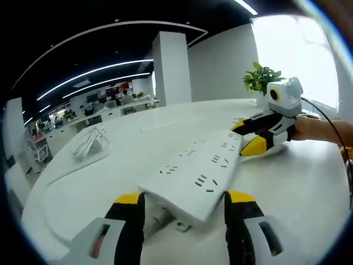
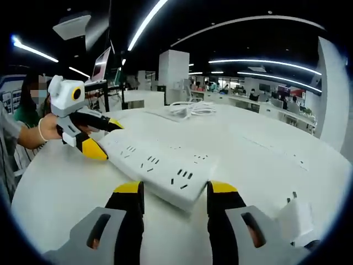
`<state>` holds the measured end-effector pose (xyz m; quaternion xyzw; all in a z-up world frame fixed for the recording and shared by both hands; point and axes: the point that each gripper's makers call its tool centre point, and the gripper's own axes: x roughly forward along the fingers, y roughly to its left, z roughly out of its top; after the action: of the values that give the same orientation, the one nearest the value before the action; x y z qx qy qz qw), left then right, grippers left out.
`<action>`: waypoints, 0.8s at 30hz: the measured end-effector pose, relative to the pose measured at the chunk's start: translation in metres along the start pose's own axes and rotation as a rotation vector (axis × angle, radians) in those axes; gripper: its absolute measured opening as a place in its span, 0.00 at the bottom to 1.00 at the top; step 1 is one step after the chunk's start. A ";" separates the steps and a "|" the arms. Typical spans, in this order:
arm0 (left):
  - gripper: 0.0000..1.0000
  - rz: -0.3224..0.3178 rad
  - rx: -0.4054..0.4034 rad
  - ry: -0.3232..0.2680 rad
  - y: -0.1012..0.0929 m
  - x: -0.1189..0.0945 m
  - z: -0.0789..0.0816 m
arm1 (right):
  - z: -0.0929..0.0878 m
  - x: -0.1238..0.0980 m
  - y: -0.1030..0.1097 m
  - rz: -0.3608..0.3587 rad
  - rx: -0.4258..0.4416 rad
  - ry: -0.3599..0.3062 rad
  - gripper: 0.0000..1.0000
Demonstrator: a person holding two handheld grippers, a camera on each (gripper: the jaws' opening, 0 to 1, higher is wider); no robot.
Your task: Straighten the power strip on the desk, plug the charger into it
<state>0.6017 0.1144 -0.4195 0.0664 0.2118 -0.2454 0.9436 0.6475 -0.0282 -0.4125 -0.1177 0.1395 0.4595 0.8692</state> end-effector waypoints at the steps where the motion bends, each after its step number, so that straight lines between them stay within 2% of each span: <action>1: 0.58 -0.002 0.001 0.000 0.000 0.000 0.000 | 0.000 0.000 0.000 -0.004 0.002 -0.002 0.44; 10: 0.56 -0.015 0.015 -0.002 0.001 0.000 0.001 | 0.000 -0.003 0.002 -0.032 0.021 0.003 0.43; 24: 0.55 -0.076 0.042 -0.032 0.006 0.007 0.003 | -0.001 -0.007 0.002 -0.096 0.087 -0.010 0.42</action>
<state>0.6114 0.1159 -0.4192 0.0743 0.1937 -0.2866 0.9353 0.6414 -0.0327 -0.4109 -0.0839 0.1491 0.4113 0.8953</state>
